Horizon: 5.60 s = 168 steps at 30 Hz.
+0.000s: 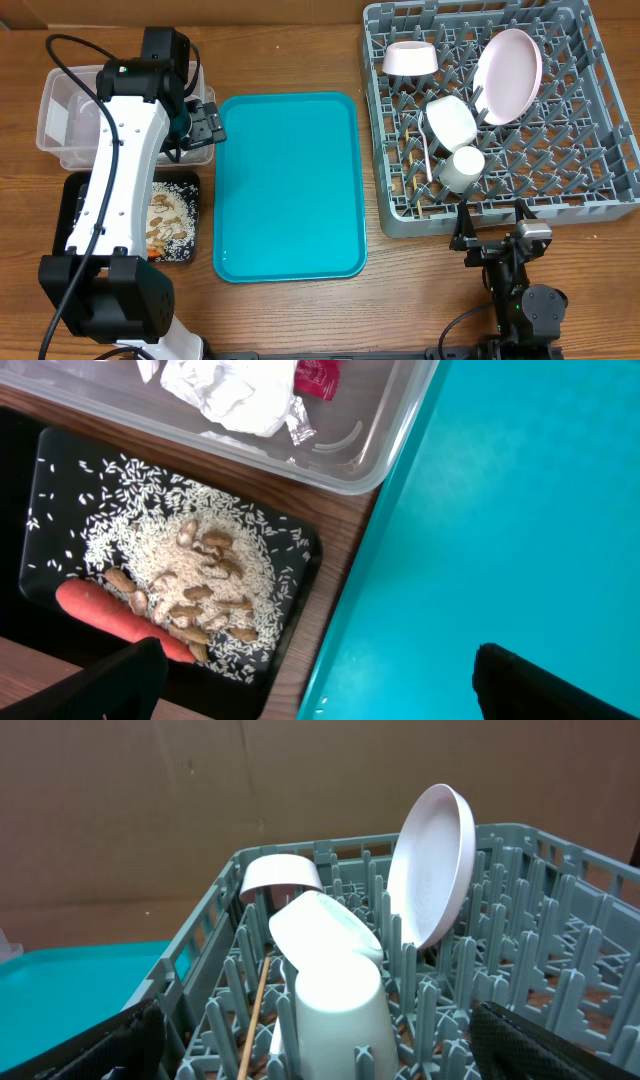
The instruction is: Sort waste into correct bins and load items into the dishwasher
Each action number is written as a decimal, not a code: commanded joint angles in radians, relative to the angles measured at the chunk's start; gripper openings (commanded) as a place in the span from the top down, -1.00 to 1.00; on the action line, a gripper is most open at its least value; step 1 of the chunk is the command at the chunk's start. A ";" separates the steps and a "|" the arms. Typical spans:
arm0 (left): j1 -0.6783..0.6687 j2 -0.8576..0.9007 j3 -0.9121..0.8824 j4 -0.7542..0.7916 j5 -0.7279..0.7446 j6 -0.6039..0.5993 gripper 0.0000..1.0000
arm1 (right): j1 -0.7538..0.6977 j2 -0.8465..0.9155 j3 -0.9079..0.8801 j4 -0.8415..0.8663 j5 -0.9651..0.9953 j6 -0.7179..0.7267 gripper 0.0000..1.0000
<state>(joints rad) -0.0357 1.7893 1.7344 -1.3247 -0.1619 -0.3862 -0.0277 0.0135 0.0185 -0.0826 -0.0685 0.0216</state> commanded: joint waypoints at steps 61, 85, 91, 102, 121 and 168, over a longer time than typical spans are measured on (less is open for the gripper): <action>-0.005 -0.227 0.018 -0.002 -0.002 -0.010 -1.00 | -0.024 -0.011 -0.011 0.014 -0.101 -0.119 -1.00; -0.004 -1.094 -0.330 -0.014 -0.002 -0.010 -1.00 | -0.024 -0.011 -0.011 0.014 -0.101 -0.119 -1.00; -0.004 -1.234 -0.499 -0.014 0.009 -0.011 -1.00 | -0.024 -0.011 -0.011 0.014 -0.101 -0.119 -1.00; -0.004 -1.449 -0.885 0.211 0.078 -0.100 -1.00 | -0.024 -0.011 -0.011 0.014 -0.101 -0.119 -1.00; 0.043 -1.668 -1.630 1.299 0.241 -0.153 -1.00 | -0.024 -0.011 -0.011 0.014 -0.101 -0.119 -1.00; -0.002 -1.786 -1.730 1.250 0.210 0.362 -1.00 | -0.024 -0.011 -0.011 0.014 -0.101 -0.119 -1.00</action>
<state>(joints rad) -0.0330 0.0166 0.0105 -0.0750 0.0521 -0.0479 -0.0460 0.0135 0.0185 -0.0746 -0.1612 -0.1047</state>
